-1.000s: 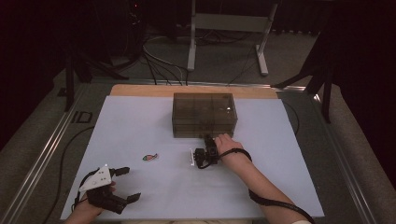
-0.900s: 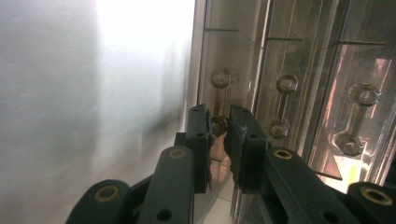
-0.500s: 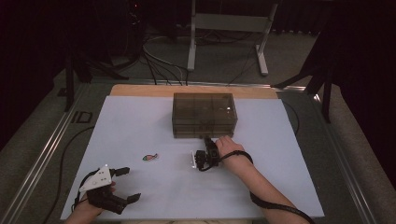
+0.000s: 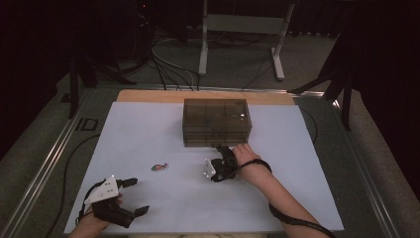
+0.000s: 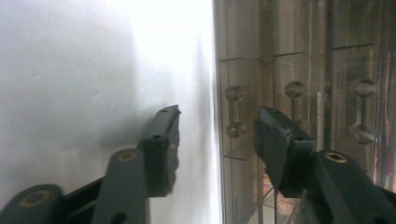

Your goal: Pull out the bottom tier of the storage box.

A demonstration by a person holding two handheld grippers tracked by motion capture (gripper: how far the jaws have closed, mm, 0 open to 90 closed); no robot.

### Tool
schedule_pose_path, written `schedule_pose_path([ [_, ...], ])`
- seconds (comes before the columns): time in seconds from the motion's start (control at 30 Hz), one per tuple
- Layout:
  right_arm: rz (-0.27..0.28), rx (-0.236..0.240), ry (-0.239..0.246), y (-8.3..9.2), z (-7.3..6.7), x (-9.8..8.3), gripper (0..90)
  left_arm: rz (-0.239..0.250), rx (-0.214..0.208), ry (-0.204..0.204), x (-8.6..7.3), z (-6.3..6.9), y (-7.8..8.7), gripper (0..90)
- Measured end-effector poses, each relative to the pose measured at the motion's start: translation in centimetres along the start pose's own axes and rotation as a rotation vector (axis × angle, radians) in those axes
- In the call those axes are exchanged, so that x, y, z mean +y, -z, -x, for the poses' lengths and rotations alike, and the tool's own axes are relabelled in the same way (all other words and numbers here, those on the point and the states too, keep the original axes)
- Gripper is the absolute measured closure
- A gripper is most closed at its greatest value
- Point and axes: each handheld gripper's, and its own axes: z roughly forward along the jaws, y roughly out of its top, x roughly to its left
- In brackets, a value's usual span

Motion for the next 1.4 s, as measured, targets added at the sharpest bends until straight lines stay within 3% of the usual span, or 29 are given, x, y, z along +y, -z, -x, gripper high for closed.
schedule_pose_path([
  [0.1, 0.049, 0.052, -0.047, 0.6, 0.9, -0.3, 34.8, 0.000, 0.000, 0.000, 0.0, 0.0, 0.0, 0.0],
  [0.23, 0.121, 0.122, -0.104, 1.3, 1.9, -1.1, 27.1, -0.001, 0.000, 0.000, 0.0, 0.0, 0.0, 0.0],
  [0.33, 0.153, 0.181, -0.136, 1.6, 2.3, -1.7, 15.1, 0.002, -0.001, 0.002, 0.0, 0.0, 0.0, 0.0],
  [0.5, 0.209, 0.271, -0.229, 2.1, 3.1, -2.7, 12.3, 0.001, -0.002, 0.000, 0.0, 0.0, 0.0, 0.0],
  [0.73, 0.288, 0.337, -0.336, 3.1, 4.8, -4.4, 13.5, 0.002, -0.002, 0.000, 0.0, 0.0, 0.0, 0.0],
  [0.87, 0.322, 0.356, -0.329, 3.6, 5.8, -5.5, 14.9, 0.003, -0.003, 0.001, 0.0, 0.0, 0.0, 0.0],
  [0.93, 0.334, 0.413, -0.342, 3.6, 6.3, -6.1, 15.4, 0.001, -0.002, 0.000, 0.0, 0.0, 0.0, 0.0],
  [1.1, 0.348, 0.472, -0.326, 3.2, 7.3, -7.4, 17.2, 0.002, -0.002, 0.002, 0.0, -0.1, 0.0, 0.0],
  [1.2, 0.362, 0.477, -0.309, 3.0, 7.6, -7.9, 17.9, 0.002, -0.003, 0.002, 0.0, -0.1, 0.0, 0.0],
  [1.27, 0.333, 0.497, -0.308, 2.9, 7.6, -7.9, 21.9, 0.001, -0.004, 0.003, 0.0, -0.1, -0.1, 0.0],
  [1.4, 0.295, 0.545, -0.357, 2.3, 8.0, -8.1, 22.9, 0.004, -0.005, 0.005, 0.0, -0.1, 0.0, 0.0],
])
